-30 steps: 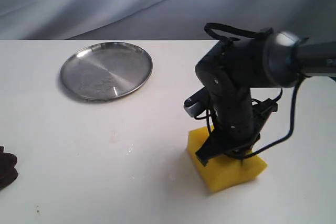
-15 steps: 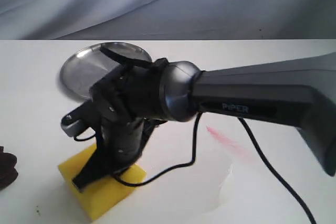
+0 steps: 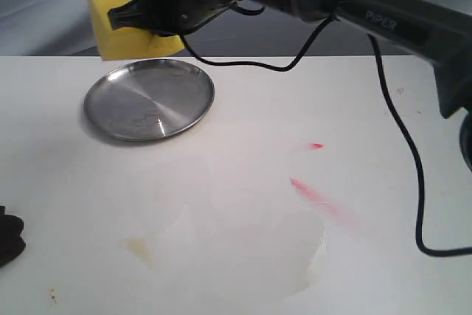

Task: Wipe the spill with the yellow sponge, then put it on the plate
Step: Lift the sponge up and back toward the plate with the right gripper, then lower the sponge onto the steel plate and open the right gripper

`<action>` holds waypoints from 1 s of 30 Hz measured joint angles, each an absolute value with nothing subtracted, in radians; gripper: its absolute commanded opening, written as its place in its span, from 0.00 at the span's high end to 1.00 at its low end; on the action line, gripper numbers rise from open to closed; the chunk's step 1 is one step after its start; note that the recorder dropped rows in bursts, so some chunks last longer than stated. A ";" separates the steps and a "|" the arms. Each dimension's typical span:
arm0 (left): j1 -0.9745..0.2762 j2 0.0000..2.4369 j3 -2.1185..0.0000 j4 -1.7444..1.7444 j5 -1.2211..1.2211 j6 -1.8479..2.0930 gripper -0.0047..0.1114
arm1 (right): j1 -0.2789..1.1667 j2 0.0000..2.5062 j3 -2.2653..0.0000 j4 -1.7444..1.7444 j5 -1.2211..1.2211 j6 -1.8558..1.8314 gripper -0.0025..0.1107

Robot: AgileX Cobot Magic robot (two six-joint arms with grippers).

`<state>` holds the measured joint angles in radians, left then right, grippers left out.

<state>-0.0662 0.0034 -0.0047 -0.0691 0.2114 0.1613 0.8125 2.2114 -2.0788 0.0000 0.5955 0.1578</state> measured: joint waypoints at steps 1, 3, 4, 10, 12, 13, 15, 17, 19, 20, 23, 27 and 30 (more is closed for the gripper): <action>-0.066 0.003 -0.005 -0.069 0.211 0.161 0.96 | 0.793 2.232 -2.101 0.000 0.595 0.160 0.98; -0.066 0.003 -0.005 -0.069 0.211 0.161 0.96 | 0.758 2.277 -2.142 0.032 0.593 0.160 0.98; -0.066 0.003 -0.005 -0.069 0.211 0.161 0.96 | 0.745 2.303 -2.166 0.051 0.593 0.162 0.98; -0.066 0.003 -0.005 -0.069 0.211 0.161 0.96 | 0.716 2.463 -2.304 0.133 0.593 0.164 0.96; -0.066 0.003 -0.005 -0.069 0.211 0.161 0.96 | 0.716 2.507 -2.342 0.160 0.596 0.164 0.90; -0.066 0.003 -0.005 -0.069 0.211 0.161 0.96 | 0.716 2.530 -2.360 0.178 0.596 0.164 0.85; -0.066 0.003 -0.005 -0.069 0.211 0.161 0.96 | 0.716 2.563 -2.384 0.211 0.604 0.162 0.71; -0.066 0.003 -0.005 -0.069 0.211 0.161 0.96 | 0.716 2.591 -2.390 0.242 0.611 0.160 0.55; -0.066 0.003 -0.005 -0.069 0.211 0.161 0.96 | 0.716 2.610 -2.393 0.266 0.611 0.160 0.37; -0.066 0.003 -0.005 -0.069 0.211 0.161 0.96 | 0.716 2.614 -2.393 0.270 0.611 0.160 0.32; -0.066 0.003 -0.005 -0.069 0.211 0.161 0.96 | 0.716 2.619 -2.393 0.286 0.614 0.158 0.24; -0.066 0.003 -0.005 -0.069 0.211 0.161 0.96 | 0.716 2.619 -2.419 0.309 0.658 0.156 0.24; -0.066 0.003 -0.005 -0.069 0.211 0.161 0.96 | 0.716 2.617 -2.454 0.311 0.729 0.156 0.27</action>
